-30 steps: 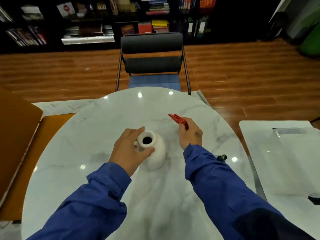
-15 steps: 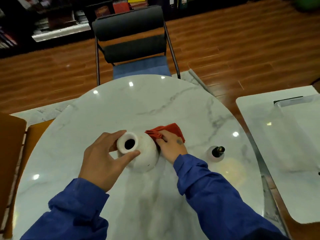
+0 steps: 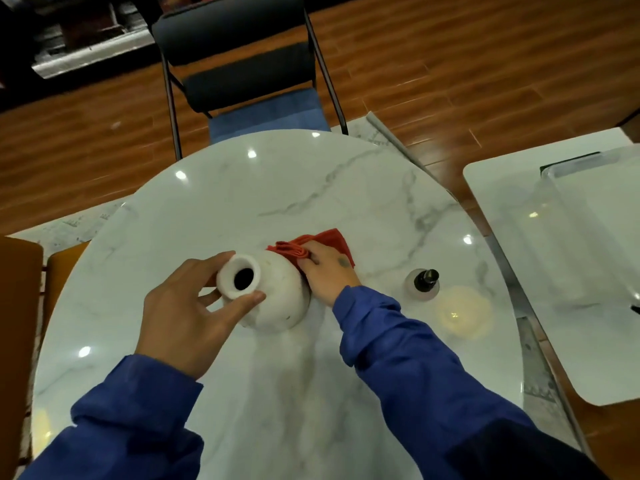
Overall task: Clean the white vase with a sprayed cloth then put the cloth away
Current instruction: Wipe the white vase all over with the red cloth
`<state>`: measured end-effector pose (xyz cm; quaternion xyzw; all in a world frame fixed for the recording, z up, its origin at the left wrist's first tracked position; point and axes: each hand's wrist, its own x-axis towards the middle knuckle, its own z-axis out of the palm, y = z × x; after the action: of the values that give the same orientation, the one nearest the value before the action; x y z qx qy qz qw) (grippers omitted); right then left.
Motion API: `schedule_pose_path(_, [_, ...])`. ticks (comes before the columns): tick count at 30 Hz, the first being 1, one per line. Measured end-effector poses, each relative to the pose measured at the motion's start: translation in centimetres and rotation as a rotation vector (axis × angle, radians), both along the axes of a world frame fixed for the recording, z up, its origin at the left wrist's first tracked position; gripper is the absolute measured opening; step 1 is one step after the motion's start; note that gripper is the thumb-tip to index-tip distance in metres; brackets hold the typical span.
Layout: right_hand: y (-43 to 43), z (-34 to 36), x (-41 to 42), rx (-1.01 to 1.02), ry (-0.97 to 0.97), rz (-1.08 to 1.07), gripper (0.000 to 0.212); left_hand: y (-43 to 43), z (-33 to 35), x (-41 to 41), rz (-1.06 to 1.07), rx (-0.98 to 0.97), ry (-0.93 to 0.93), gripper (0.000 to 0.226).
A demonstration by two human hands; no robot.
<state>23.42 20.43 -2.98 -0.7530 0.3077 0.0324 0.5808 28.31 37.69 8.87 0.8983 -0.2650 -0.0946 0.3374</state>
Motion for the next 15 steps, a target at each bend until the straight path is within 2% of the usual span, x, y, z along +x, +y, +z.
schedule_pose_path(5, [1.7,-0.6,-4.8,-0.019,-0.018,-0.117,0.025,0.0,-0.2,0.0,0.014,-0.017,0.011,0.057])
schedule_pose_path(8, [1.5,-0.8,-4.0,-0.045,-0.001,-0.129,0.026,0.0,-0.1,0.0,-0.001,-0.008,0.004,0.059])
schedule_pose_path(15, [-0.1,-0.8,1.0,-0.025,0.001,0.015,0.027,-0.1,0.0,-0.3,-0.008,0.008,-0.029,0.062])
